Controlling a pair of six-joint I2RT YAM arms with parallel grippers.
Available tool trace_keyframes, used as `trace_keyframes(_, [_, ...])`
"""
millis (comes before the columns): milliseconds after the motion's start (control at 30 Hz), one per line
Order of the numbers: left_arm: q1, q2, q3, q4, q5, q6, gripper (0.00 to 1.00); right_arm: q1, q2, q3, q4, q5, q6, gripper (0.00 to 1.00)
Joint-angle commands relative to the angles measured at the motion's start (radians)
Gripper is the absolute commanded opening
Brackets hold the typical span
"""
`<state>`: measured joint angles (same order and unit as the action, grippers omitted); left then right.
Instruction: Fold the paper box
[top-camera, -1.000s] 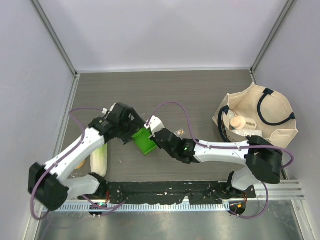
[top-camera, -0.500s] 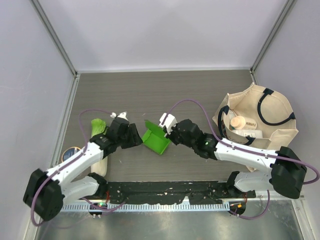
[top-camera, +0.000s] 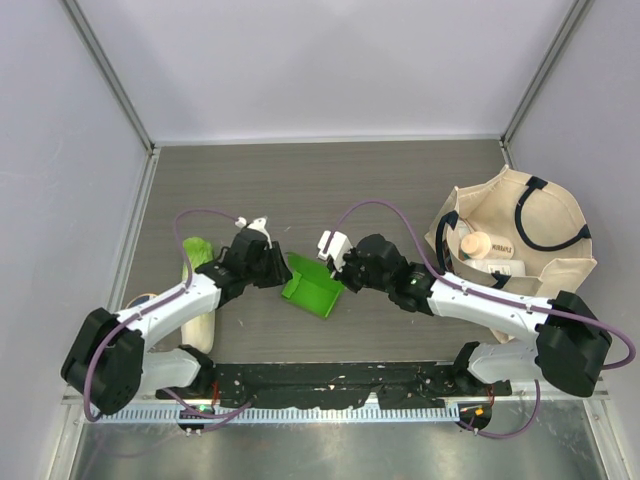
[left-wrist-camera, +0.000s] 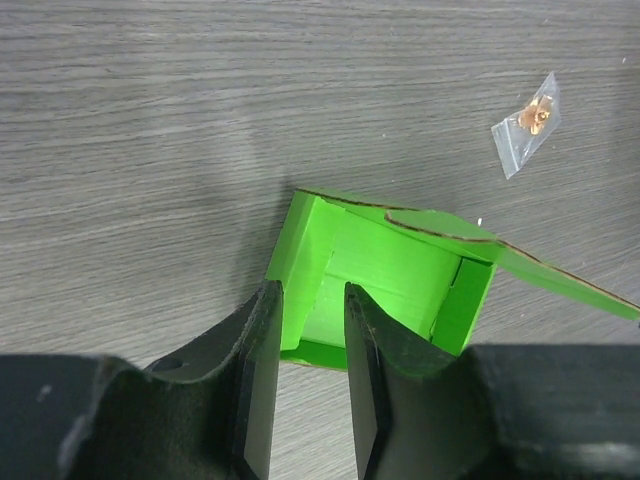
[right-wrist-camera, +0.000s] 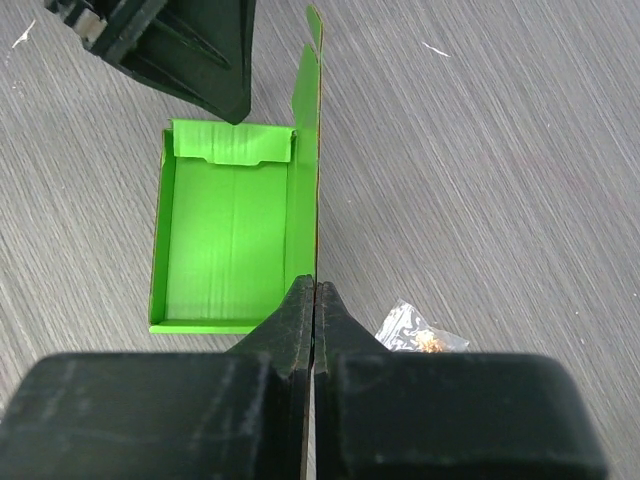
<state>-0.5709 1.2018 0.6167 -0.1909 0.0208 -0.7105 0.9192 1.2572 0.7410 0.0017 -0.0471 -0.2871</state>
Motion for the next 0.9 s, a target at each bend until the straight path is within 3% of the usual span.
trace_keyframes(0, [0.005,0.044,-0.003,0.108,0.034,0.045,0.36,-0.008,-0.012,-0.003,0.035,-0.030,-0.012,0.01])
trace_keyframes(133, [0.006,0.097,0.003,0.126,0.031,0.075,0.40,-0.017,-0.015,0.000,0.038,-0.036,-0.006,0.01])
trace_keyframes(700, [-0.027,0.214,-0.008,0.165,0.032,0.124,0.29,-0.028,-0.009,0.006,0.055,-0.065,0.008,0.01])
trace_keyframes(867, [-0.092,0.232,0.015,0.113,-0.123,0.146,0.14,-0.028,-0.001,0.014,0.057,-0.063,0.022,0.01])
